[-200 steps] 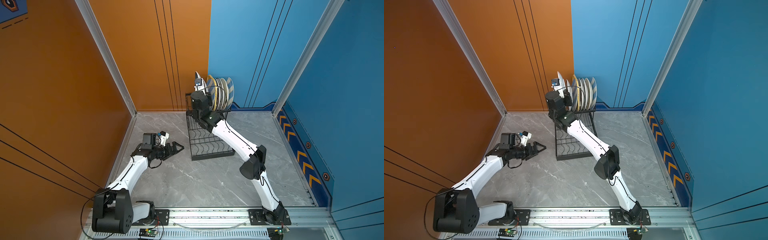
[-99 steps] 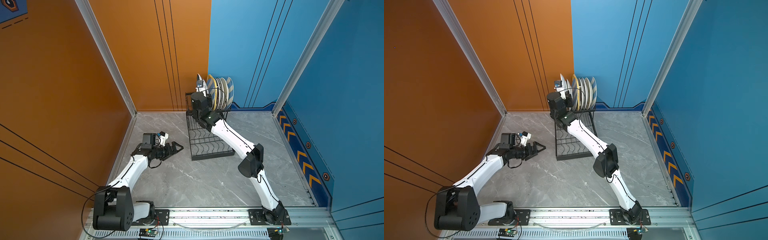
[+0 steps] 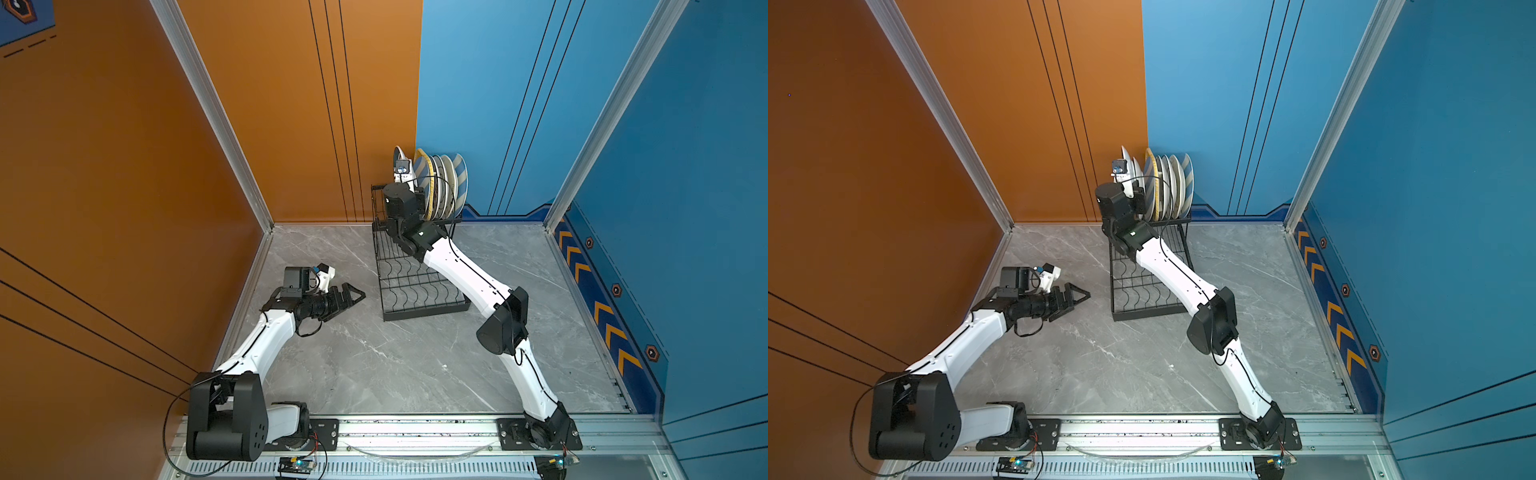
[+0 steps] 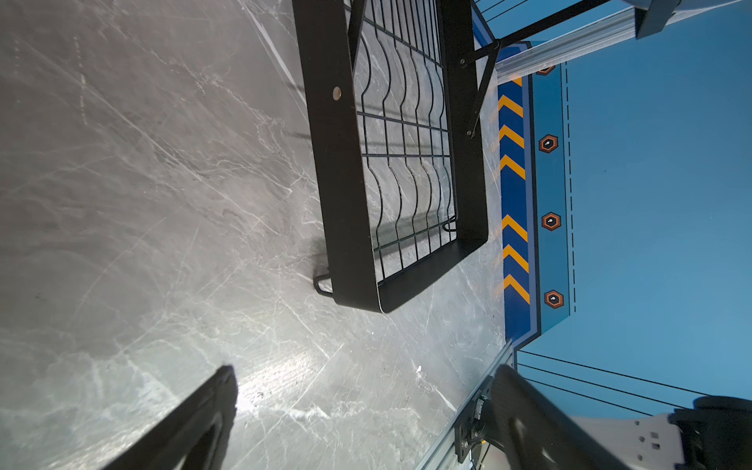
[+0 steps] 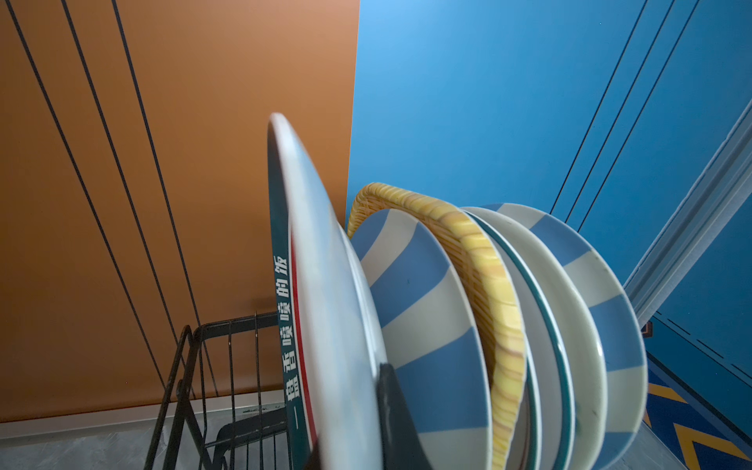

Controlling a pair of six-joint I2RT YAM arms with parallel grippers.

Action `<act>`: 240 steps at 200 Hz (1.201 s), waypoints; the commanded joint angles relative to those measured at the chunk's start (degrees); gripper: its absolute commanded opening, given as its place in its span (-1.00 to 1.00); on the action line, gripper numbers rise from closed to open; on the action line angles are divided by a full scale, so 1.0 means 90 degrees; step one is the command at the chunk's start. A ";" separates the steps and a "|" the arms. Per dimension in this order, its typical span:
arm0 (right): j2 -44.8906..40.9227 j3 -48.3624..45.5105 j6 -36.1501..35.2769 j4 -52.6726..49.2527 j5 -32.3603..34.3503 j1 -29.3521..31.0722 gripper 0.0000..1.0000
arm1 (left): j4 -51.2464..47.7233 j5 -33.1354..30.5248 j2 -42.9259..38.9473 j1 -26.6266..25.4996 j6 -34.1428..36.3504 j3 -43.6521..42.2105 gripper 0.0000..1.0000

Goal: Load the plates into the dish rack
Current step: 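Lower the green-rimmed plate into the rack slot nearest the robot with the right gripper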

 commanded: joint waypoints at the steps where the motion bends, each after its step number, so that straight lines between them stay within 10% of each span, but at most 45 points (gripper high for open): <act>1: 0.0043 0.0153 -0.0092 -0.0112 0.0075 -0.0040 -1.00 | 0.0053 -0.0027 -0.0164 0.0084 0.0076 -0.0135 0.96; 240: -0.0013 0.0164 -0.1100 0.0672 0.0037 0.0142 -1.00 | 0.0084 -0.0056 -0.0673 0.0213 -0.0063 -0.0485 0.96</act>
